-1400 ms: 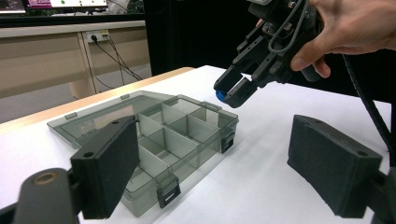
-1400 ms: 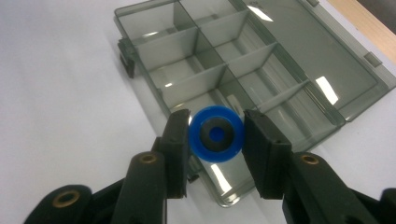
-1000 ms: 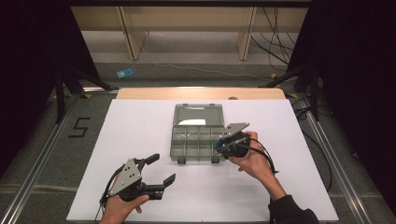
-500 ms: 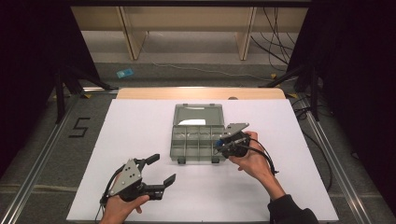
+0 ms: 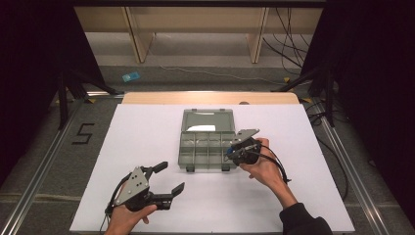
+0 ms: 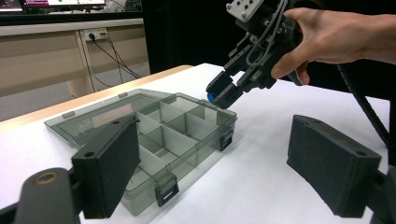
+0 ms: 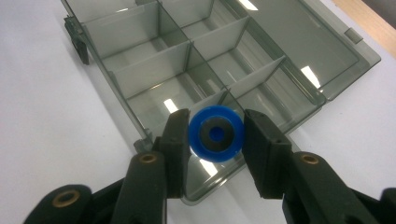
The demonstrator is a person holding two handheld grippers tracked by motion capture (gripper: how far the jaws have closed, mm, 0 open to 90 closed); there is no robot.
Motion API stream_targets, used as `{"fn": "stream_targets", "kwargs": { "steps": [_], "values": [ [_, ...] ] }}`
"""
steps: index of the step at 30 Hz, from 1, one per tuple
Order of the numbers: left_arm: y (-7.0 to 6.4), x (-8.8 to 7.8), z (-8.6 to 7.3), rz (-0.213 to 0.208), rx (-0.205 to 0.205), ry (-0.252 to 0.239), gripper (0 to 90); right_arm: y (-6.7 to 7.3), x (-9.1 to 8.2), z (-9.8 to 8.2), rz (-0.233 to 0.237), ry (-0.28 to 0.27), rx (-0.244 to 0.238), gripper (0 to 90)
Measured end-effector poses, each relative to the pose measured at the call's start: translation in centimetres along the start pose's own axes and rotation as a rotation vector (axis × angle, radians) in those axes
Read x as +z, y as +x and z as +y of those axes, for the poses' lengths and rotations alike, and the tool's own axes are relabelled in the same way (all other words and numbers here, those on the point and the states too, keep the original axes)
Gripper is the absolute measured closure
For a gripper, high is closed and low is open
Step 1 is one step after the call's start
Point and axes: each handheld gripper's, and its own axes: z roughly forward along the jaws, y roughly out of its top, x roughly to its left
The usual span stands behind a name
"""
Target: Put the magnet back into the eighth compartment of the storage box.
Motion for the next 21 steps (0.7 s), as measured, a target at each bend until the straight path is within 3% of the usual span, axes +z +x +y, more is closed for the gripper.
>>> {"fn": "stream_targets", "kwargs": {
  "steps": [21],
  "values": [
    [0.0, 0.0, 0.0, 0.000, 0.000, 0.000, 16.6, -0.2, 1.7, 0.1, 0.017, 0.036, -0.001, 62.9]
  ]
}}
